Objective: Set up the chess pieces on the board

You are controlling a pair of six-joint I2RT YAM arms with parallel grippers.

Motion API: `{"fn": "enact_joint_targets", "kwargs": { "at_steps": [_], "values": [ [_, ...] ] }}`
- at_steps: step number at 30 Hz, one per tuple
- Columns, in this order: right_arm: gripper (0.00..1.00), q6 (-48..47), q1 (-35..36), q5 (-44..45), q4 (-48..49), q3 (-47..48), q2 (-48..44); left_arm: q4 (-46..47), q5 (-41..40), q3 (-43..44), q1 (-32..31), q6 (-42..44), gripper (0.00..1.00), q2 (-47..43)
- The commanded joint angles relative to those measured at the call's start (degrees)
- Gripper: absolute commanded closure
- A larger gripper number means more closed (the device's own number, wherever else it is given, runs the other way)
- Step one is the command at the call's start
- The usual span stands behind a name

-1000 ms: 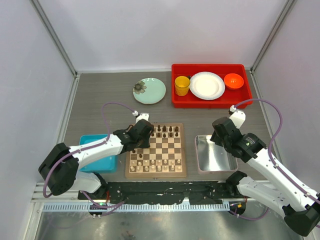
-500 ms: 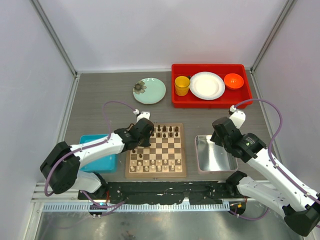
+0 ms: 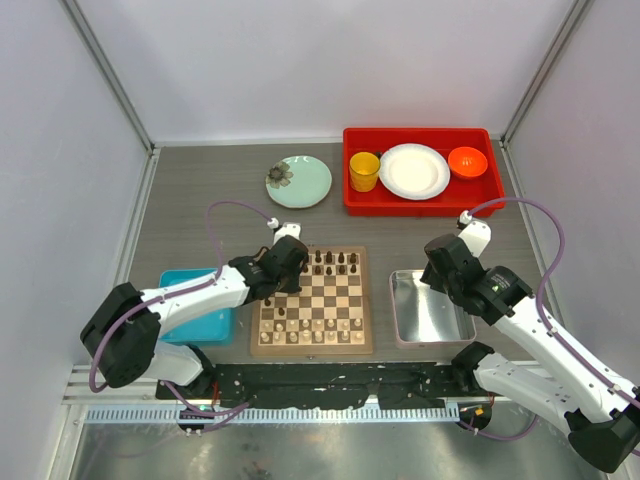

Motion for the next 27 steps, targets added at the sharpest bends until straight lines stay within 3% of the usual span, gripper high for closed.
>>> {"fn": "enact_joint_targets", "kwargs": {
  "at_steps": [1,27],
  "values": [
    [0.54,-0.25,-0.17,1.55,-0.03,0.99,-0.62,1.07,-1.88,1.7,0.29,0.56,0.83,-0.63],
    [0.55,-0.25,-0.17,1.55,-0.03,0.9,-0.36,6.87,-6.01,7.06,3.01,4.25,0.82,5.44]
  ]
}}
